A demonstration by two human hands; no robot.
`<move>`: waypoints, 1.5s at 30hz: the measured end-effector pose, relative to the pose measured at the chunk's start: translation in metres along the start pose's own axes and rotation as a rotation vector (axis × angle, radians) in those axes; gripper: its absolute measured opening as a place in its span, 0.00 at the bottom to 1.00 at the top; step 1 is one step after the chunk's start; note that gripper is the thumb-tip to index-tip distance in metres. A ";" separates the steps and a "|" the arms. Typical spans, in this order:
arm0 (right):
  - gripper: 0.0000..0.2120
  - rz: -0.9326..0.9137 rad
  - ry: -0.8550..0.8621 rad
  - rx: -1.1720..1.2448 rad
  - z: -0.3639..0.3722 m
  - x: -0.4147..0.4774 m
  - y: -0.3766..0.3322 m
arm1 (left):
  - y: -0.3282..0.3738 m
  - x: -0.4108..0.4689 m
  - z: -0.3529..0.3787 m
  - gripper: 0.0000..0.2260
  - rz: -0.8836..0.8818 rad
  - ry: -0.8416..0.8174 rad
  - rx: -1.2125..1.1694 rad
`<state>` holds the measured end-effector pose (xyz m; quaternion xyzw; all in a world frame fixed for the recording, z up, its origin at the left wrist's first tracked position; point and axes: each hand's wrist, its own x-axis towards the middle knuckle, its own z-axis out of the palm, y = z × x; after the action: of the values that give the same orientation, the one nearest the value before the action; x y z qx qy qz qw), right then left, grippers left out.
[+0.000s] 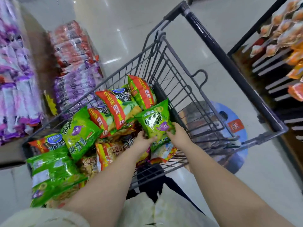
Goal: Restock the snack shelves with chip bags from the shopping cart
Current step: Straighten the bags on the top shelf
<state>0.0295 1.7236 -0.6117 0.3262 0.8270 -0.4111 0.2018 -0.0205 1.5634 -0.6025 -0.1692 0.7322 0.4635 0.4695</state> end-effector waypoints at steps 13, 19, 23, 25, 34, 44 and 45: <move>0.38 -0.144 -0.194 0.531 -0.015 -0.027 -0.064 | 0.002 -0.065 -0.075 0.35 0.273 0.191 -0.164; 0.33 -0.355 -0.576 0.354 0.041 -0.044 -0.185 | -0.032 -0.136 -0.164 0.24 0.303 0.418 -0.547; 0.35 -0.451 -0.705 0.270 0.111 -0.089 -0.250 | -0.089 -0.181 -0.215 0.32 0.319 0.635 -0.771; 0.34 -0.474 -0.795 0.257 0.144 -0.114 -0.270 | -0.120 -0.206 -0.230 0.32 0.310 0.719 -0.866; 0.25 -0.571 -1.147 -0.017 0.288 -0.255 -0.325 | -0.277 -0.313 -0.292 0.21 0.366 0.941 -1.199; 0.24 -0.661 -1.228 0.025 0.494 -0.448 -0.364 | -0.473 -0.458 -0.411 0.29 0.403 1.133 -1.344; 0.21 -0.670 -1.231 0.034 0.514 -0.466 -0.367 | -0.491 -0.469 -0.422 0.31 0.407 1.146 -1.365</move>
<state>0.1331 0.9676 -0.4281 -0.2354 0.6118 -0.5740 0.4908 0.3265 0.8701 -0.4070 -0.4818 0.4357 0.7149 -0.2588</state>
